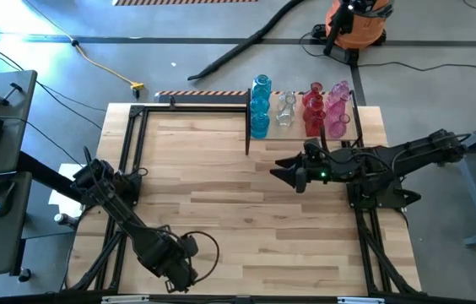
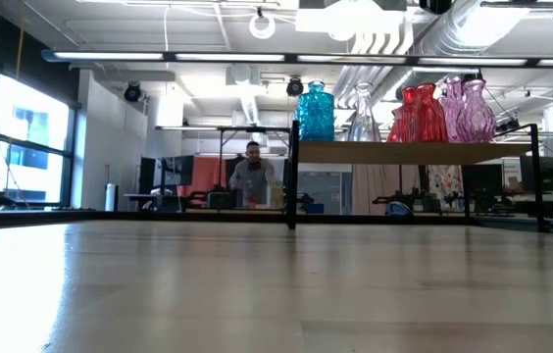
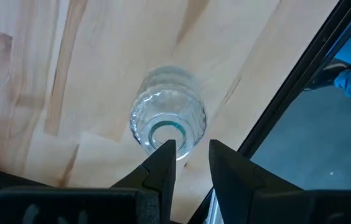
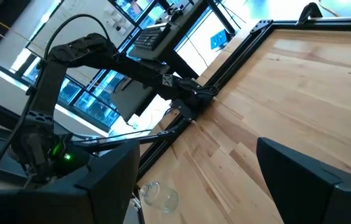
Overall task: Sort vases onto shelf
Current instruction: Put the transparent vase on the shelf aligned with the other transparent vase
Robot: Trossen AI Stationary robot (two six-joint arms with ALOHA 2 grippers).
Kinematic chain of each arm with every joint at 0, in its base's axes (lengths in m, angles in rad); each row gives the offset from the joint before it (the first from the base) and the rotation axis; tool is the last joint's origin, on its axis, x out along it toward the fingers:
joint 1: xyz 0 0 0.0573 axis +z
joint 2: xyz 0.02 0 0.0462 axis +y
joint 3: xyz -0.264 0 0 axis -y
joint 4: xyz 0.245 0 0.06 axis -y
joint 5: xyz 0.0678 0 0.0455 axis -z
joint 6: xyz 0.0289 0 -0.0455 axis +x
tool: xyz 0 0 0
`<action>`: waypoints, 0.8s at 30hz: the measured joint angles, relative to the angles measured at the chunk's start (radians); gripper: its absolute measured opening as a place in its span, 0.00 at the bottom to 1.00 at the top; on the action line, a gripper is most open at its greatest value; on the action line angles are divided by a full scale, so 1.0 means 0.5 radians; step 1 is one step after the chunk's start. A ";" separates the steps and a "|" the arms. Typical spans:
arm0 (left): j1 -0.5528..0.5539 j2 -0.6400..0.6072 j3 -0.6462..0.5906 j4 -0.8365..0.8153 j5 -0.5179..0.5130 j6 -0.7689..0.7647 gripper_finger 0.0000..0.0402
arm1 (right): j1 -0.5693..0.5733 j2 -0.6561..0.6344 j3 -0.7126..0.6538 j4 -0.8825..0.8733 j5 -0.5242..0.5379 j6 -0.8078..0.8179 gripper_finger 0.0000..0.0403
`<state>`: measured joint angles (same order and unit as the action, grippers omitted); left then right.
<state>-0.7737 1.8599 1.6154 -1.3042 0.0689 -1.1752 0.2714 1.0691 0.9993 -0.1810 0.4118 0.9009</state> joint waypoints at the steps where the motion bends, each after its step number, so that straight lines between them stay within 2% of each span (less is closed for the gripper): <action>1: -0.004 0.000 0.000 0.006 0.000 -0.005 0.22 | 0.000 0.000 0.000 0.000 0.000 0.000 0.76; 24: -0.079 0.000 0.000 0.061 -0.054 -0.194 0.22 | 0.000 0.000 0.000 0.000 0.000 0.000 0.76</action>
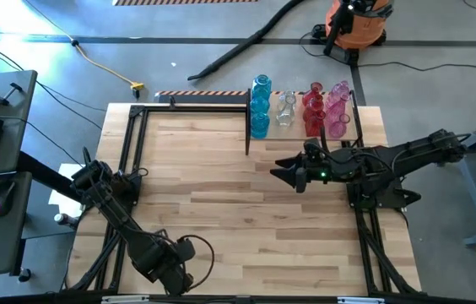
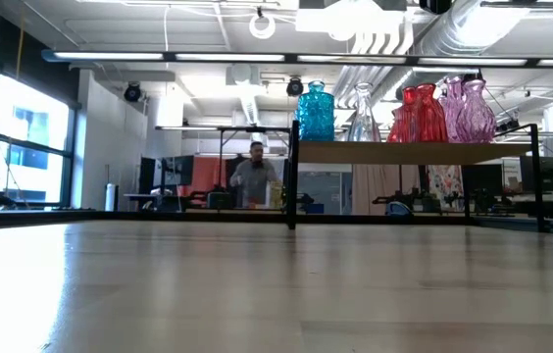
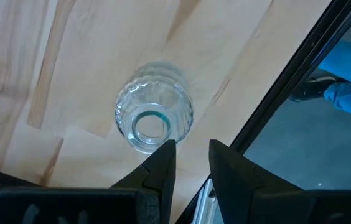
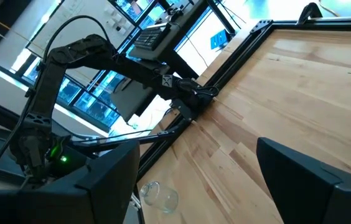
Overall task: Sort vases onto shelf
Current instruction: Put the transparent vase on the shelf aligned with the other transparent vase
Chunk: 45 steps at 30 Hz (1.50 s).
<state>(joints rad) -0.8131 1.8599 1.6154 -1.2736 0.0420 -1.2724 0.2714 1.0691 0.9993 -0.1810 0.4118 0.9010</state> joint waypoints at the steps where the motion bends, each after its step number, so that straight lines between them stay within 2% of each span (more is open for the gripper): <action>1: 0.000 0.000 0.000 0.000 -0.002 0.000 0.22 | 0.000 0.000 0.000 0.000 0.000 0.001 0.76; 5: 0.001 -0.001 -0.006 0.008 -0.008 0.000 0.22 | 0.000 0.000 0.000 0.000 0.000 0.001 0.76; 11: 0.000 0.001 -0.166 0.243 0.067 -0.068 0.22 | 0.000 0.000 0.000 0.012 -0.001 0.000 0.76; 17: 0.001 0.000 -0.170 0.228 0.040 -0.088 0.22 | 0.000 -0.001 0.000 0.018 -0.003 0.000 0.76; 24: 0.001 0.000 -0.134 0.221 0.162 -0.140 0.22 | 0.000 -0.001 0.000 0.020 -0.005 -0.005 0.76; 31: 0.002 0.000 -0.107 0.036 0.093 -0.087 0.22 | 0.000 -0.001 0.000 0.019 -0.006 -0.006 0.76; 37: 0.025 0.000 -0.109 0.038 0.077 0.017 0.22 | 0.000 -0.001 0.000 0.019 -0.007 -0.004 0.76; 45: 0.066 -0.001 -0.249 0.135 0.078 0.056 0.22 | 0.000 -0.001 0.000 0.020 -0.008 -0.004 0.76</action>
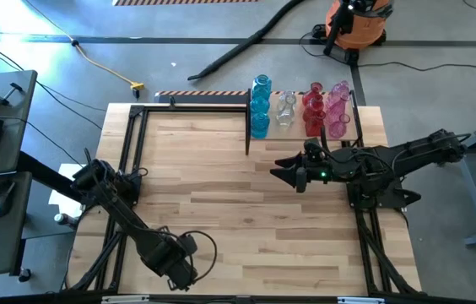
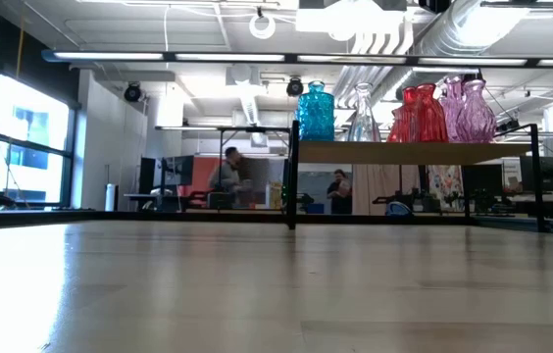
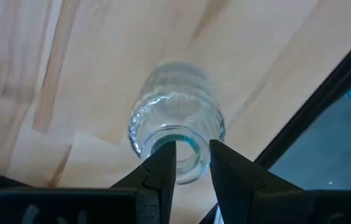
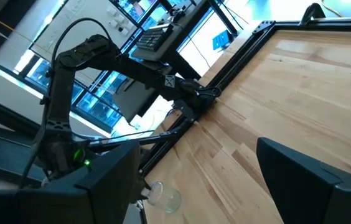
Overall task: Sort vases onto shelf
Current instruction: Put the transparent vase on the shelf aligned with the other transparent vase
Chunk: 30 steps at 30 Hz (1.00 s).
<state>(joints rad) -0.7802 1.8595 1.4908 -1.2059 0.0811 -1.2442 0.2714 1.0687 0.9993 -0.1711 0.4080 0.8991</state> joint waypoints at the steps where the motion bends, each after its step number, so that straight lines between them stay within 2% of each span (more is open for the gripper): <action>1: 0.004 0.000 -0.011 0.000 -0.002 -0.002 0.22 | 0.000 0.000 0.000 0.000 0.000 0.000 0.76; 18: 0.033 0.001 -0.015 0.004 0.000 0.105 0.21 | 0.000 0.000 0.000 -0.008 0.000 -0.018 0.76; 26: 0.049 0.000 -0.014 0.002 0.002 0.169 0.04 | 0.000 0.000 0.000 -0.008 0.000 -0.012 0.76; 30: 0.050 0.000 -0.013 0.000 -0.009 0.209 0.04 | 0.000 0.000 0.000 -0.008 0.000 -0.012 0.76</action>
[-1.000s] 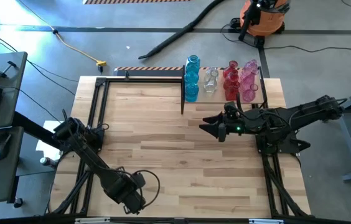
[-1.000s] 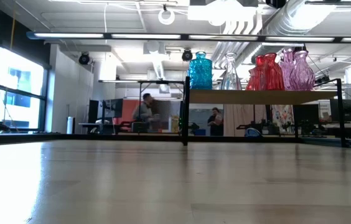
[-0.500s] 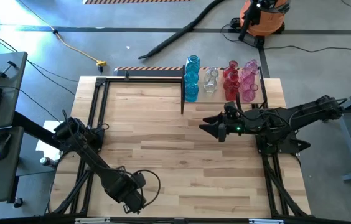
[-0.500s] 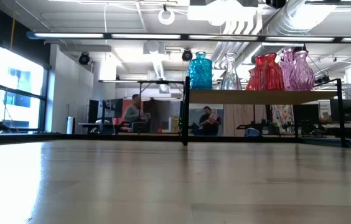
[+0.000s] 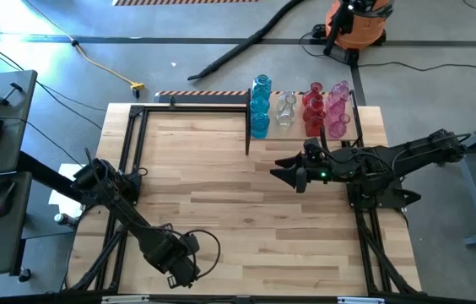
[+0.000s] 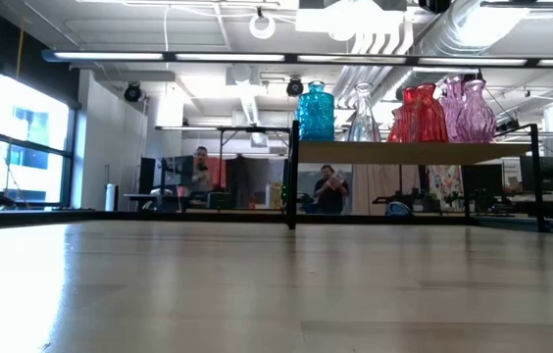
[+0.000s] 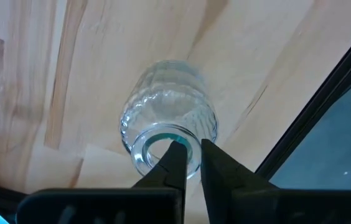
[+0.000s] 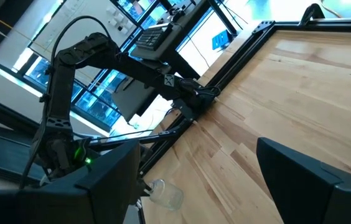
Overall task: Sort vases onto shelf
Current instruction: Put the transparent vase on the shelf aligned with the other transparent vase
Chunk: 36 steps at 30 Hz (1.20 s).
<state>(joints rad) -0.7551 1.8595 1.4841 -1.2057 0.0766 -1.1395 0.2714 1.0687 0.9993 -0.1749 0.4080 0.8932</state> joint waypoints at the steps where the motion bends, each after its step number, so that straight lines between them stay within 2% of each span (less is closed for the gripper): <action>1: 0.000 0.000 0.000 0.000 0.000 0.011 0.04 | -0.001 0.000 0.000 0.000 0.000 0.000 0.76; 12: 0.018 -0.018 -0.001 -0.027 -0.016 0.121 0.03 | 0.000 0.000 0.000 -0.001 -0.006 0.101 0.76; 19: 0.096 -0.141 -0.001 -0.025 -0.062 0.192 0.03 | -0.001 0.000 0.000 -0.002 -0.110 0.100 0.76; 36: 0.474 -0.425 -0.001 -0.017 -0.128 0.573 0.03 | -0.002 0.000 0.000 -0.016 -0.204 -0.111 0.76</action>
<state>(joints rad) -0.5179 1.6470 1.4837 -1.2141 0.0128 -0.8528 0.2707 1.0687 0.9993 -0.1829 0.3061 0.8377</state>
